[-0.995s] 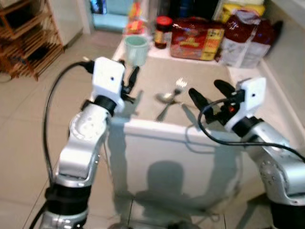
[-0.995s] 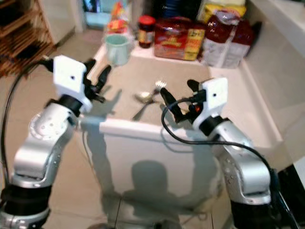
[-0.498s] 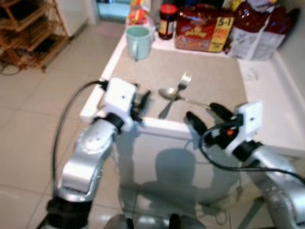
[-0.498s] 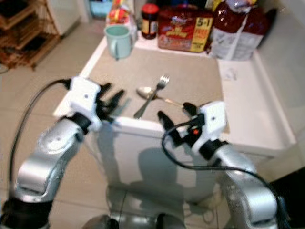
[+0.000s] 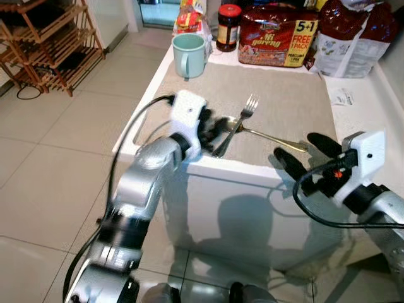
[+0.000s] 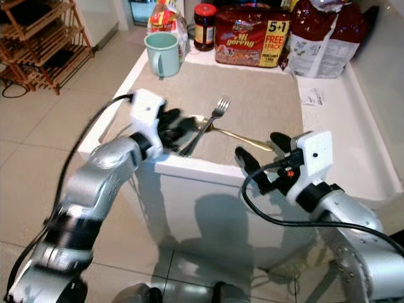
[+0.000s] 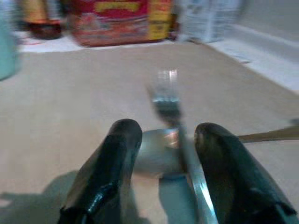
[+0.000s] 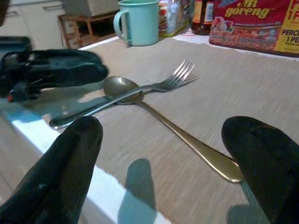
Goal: Setting the table
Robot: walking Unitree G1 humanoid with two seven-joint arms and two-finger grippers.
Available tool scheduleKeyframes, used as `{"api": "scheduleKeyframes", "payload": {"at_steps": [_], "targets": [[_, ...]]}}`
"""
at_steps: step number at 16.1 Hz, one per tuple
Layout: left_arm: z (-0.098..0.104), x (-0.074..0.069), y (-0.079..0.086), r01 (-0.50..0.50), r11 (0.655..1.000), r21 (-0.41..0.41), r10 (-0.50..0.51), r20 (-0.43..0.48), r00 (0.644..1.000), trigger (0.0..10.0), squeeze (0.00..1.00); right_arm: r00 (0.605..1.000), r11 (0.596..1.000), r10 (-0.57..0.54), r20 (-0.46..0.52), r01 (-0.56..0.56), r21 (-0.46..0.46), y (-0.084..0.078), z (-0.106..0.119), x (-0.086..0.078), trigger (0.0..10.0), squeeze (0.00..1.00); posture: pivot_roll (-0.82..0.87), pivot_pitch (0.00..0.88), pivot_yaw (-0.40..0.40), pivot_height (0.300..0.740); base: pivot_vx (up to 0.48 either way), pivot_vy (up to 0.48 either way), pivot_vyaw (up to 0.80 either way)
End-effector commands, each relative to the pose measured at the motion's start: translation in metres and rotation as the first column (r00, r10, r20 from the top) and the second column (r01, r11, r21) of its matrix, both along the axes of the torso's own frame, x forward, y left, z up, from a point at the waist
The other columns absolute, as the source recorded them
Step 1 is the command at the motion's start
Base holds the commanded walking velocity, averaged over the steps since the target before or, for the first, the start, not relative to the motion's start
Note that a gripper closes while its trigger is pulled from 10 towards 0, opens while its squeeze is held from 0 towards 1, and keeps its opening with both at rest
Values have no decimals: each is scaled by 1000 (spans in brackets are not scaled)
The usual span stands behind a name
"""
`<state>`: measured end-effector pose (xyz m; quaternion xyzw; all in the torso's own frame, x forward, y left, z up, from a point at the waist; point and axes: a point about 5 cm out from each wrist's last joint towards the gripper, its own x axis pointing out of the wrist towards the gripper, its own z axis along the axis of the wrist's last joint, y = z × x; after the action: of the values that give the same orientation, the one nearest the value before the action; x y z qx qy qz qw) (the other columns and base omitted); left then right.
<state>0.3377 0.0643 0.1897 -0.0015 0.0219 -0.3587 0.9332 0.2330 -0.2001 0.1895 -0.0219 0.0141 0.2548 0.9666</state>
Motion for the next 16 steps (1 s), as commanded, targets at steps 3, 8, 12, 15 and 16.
{"api": "scheduleKeyframes", "payload": {"at_steps": [3,8,12,15,16], "targets": [[9,13,-18,123,992,38,-125,58,990,10000,1000,1000,999,14,-20,-15,-33,-13,4,-8,10000,0,-55,21,4,740,0,0,0],[-3,28,-31,127,977,173,-143,86,986,10000,1000,998,998,37,-46,-39,-40,-12,2,-19,10000,0,-79,20,43,740,0,0,0],[-5,38,-30,98,989,106,-101,25,995,10000,0,996,997,68,-66,-70,-27,-10,0,-24,10000,0,-80,12,36,740,0,0,0],[-12,38,-34,138,990,34,-137,-45,990,10000,0,992,994,99,-82,-103,-37,-7,-1,-25,10000,0,-80,12,36,740,0,0,0],[-12,38,-34,141,990,26,-140,-49,989,10000,0,992,994,100,-82,-103,-37,-7,0,-25,10000,0,-80,12,36,740,0,0,0]]}}
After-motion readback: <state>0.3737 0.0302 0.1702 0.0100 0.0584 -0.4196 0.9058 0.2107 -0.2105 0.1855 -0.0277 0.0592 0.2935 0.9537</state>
